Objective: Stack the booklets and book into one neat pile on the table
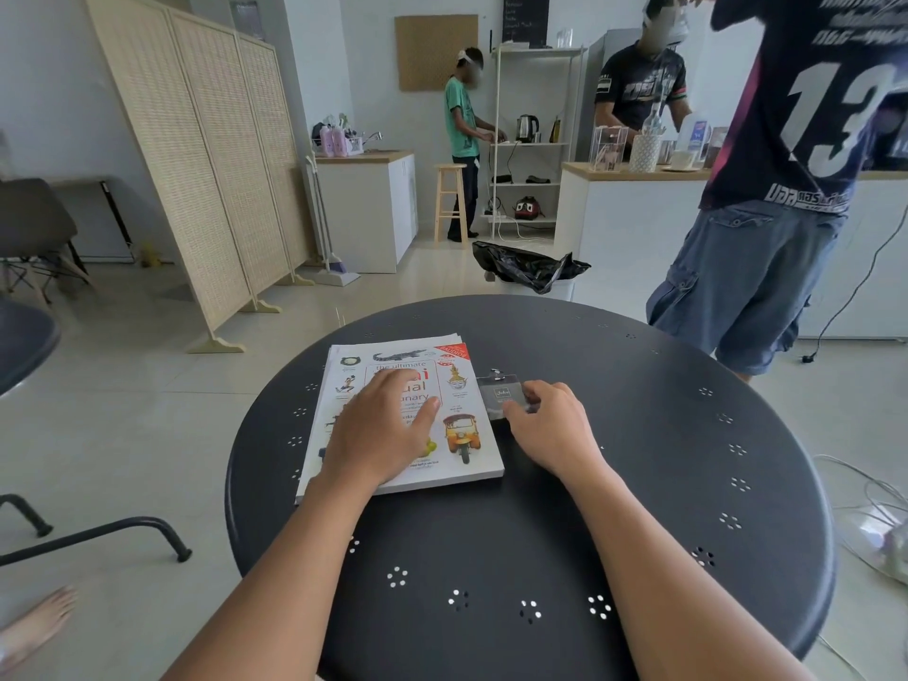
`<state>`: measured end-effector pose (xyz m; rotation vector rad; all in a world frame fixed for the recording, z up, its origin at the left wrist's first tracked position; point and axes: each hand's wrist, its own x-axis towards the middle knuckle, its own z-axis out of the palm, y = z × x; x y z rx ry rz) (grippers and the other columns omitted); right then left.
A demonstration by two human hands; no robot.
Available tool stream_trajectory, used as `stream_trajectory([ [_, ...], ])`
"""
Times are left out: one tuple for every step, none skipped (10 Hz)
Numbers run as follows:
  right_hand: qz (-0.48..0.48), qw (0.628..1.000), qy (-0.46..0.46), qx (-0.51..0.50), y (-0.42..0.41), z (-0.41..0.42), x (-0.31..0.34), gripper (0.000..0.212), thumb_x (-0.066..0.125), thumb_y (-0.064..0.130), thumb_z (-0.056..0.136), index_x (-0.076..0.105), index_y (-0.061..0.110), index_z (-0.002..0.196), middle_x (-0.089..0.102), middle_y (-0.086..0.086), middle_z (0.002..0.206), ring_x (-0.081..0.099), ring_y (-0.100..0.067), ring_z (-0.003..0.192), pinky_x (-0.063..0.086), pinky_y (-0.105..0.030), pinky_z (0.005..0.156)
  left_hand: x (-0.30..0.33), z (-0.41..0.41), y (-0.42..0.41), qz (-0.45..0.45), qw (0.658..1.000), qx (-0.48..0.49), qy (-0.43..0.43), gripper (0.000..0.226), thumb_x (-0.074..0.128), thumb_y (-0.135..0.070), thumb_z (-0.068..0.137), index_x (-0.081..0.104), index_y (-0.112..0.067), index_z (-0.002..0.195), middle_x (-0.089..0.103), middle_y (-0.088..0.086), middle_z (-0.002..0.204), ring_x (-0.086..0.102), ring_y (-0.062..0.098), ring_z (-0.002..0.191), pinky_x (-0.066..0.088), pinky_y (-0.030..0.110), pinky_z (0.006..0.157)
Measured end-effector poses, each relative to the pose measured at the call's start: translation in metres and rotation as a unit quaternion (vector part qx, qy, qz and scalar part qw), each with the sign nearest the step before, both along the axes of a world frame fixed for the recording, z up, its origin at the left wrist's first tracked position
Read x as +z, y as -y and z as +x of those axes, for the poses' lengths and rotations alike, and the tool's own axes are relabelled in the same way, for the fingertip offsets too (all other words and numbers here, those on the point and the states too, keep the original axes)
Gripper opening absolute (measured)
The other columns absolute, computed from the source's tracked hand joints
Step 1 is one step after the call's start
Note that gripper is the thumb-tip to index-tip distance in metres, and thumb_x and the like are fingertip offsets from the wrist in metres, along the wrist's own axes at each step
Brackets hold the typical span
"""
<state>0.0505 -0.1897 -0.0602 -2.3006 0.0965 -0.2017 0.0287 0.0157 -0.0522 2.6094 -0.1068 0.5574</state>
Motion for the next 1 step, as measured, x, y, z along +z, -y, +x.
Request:
stream_trajectory([
  [0.022, 1.0, -0.008, -0.016, 0.0037, -0.0014, 0.0044, 0.053, 0.057, 0.038, 0.099, 0.051, 0.01, 0.143, 0.048, -0.007, 0.141, 0.051, -0.024, 0.122, 0.042, -0.033, 0.099, 0.0047, -0.0095, 0.0006, -0.044, 0.993, -0.013, 0.108, 0.036, 0.052, -0.046, 0.093, 0.063, -0.024, 0.118, 0.066, -0.011, 0.121, 0.062, 0.011, 0.111, 0.051, 0.028, 0.084],
])
